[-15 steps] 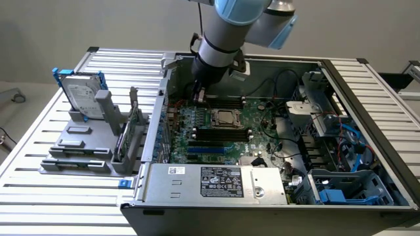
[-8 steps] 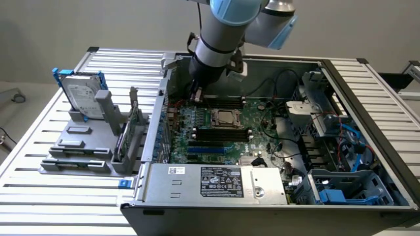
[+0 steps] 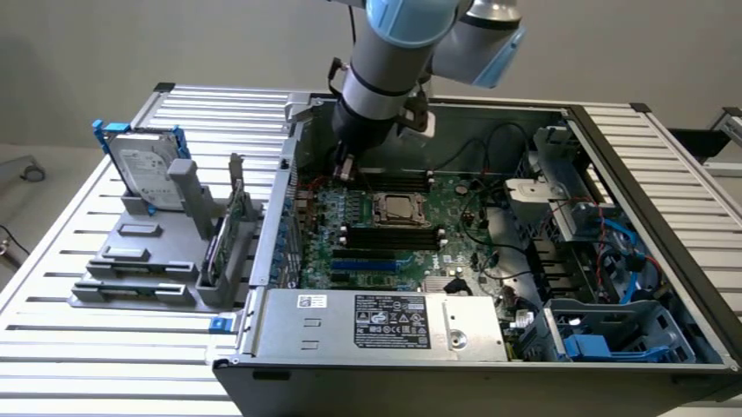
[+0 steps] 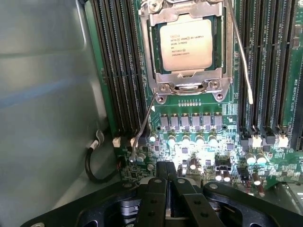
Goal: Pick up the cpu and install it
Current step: 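Install the first cpu locking lever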
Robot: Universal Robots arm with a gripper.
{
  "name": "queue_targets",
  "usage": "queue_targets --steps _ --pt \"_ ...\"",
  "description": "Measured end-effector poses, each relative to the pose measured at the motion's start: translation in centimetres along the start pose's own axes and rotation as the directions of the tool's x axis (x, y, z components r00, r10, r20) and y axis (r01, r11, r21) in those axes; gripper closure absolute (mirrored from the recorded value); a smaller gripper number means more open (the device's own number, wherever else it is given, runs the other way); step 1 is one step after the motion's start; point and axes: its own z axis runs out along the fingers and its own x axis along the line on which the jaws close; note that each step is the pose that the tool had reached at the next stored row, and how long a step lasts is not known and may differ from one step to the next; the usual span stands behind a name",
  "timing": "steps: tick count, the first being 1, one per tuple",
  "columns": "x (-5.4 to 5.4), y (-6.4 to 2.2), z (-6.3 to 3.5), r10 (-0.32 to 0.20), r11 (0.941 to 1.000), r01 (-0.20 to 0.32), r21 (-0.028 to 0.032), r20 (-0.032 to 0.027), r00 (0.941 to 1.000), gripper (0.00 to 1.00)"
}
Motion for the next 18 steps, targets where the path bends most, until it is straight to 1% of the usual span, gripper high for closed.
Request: queue_targets --steps 5,9,14,18 --pt "-0.02 -0.11 0.03 0.060 0.9981 -0.060 -0.0133 -0.0181 0.9980 0.89" --pt "-0.03 -0.17 0.04 0.110 0.9936 -0.111 -0.0237 -0.0338 0.9934 0.89" --pt "-0.04 -0.21 0.06 0.175 0.9835 -0.177 -0.0362 -0.0546 0.9830 0.89" --pt "-0.04 -0.24 0.06 0.229 0.9716 -0.232 -0.0455 -0.0725 0.9708 0.89"
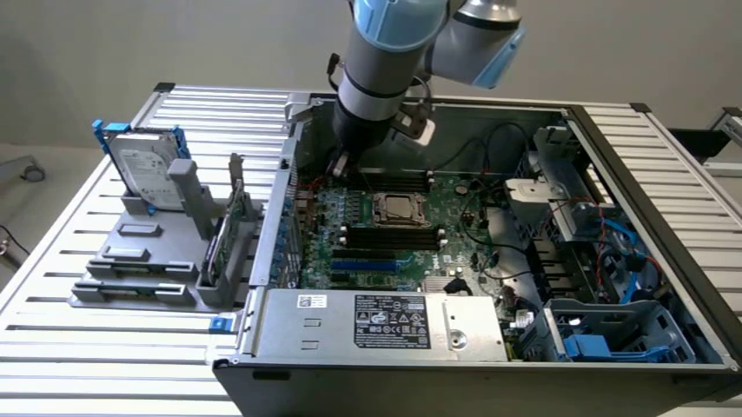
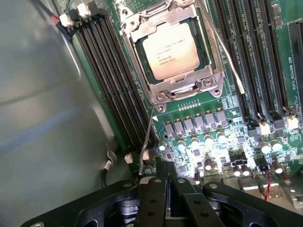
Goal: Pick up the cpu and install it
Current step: 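Install the first cpu locking lever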
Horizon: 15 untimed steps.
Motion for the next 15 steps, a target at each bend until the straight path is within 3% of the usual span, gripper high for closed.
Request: queue_targets --steps 6,12,15 --pt "0.0 -0.08 0.02 0.076 0.9970 -0.076 -0.0164 -0.0234 0.9968 0.89" --pt "-0.3 -0.85 0.06 0.108 0.9939 -0.109 -0.0165 -0.0470 0.9930 0.89" --pt "-0.4 -1.07 0.04 0.119 0.9925 -0.121 -0.0195 -0.0546 0.9913 0.89"
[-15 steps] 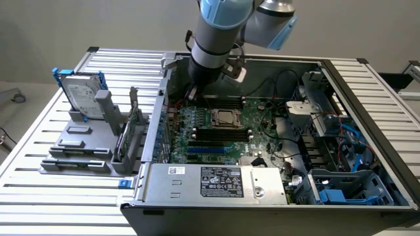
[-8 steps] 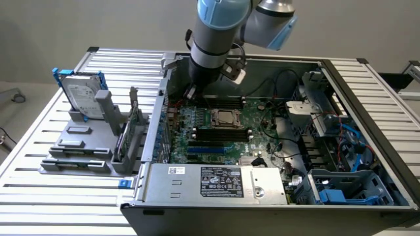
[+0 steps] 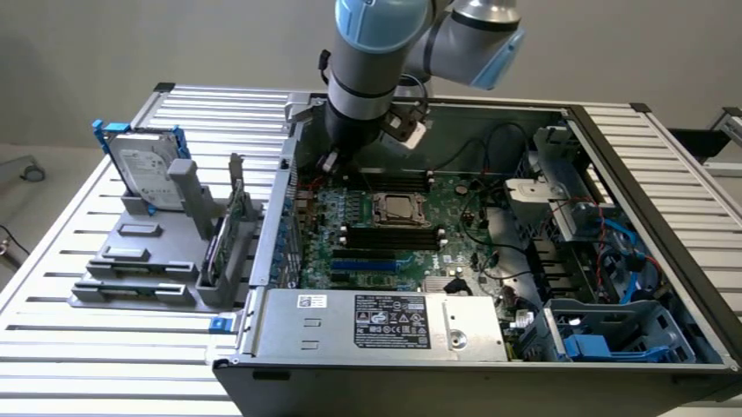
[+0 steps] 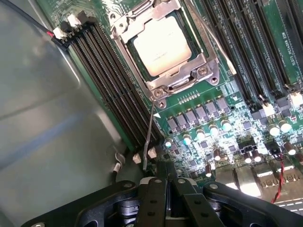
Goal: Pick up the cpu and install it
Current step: 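Install the first cpu locking lever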
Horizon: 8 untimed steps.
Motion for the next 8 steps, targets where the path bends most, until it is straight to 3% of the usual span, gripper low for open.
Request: queue_targets --steps 8 --pt "0.27 -0.16 0.08 0.014 0.9994 -0.015 -0.0313 -0.0208 0.9997 0.89"
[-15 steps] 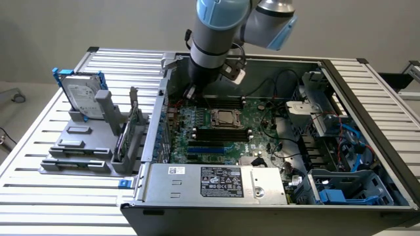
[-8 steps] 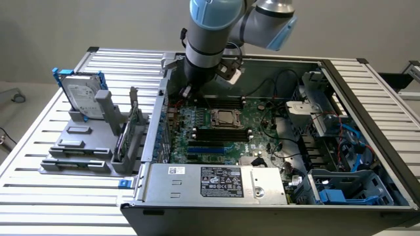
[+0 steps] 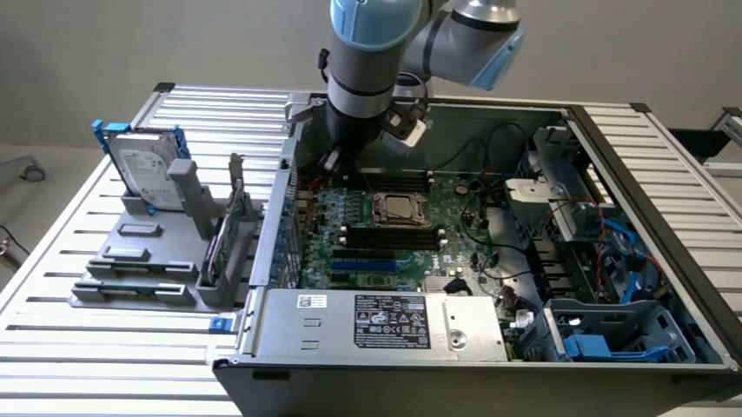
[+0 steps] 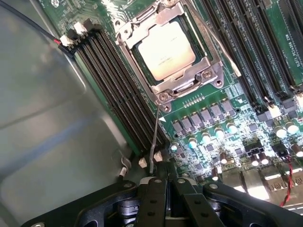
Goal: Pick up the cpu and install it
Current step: 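Install the first cpu locking lever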
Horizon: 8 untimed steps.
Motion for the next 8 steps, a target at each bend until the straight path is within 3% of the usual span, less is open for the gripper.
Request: queue_targets --steps 8 --pt "0.35 -0.21 -0.05 0.002 0.9995 -0.002 -0.0327 -0.0168 0.9999 0.89"
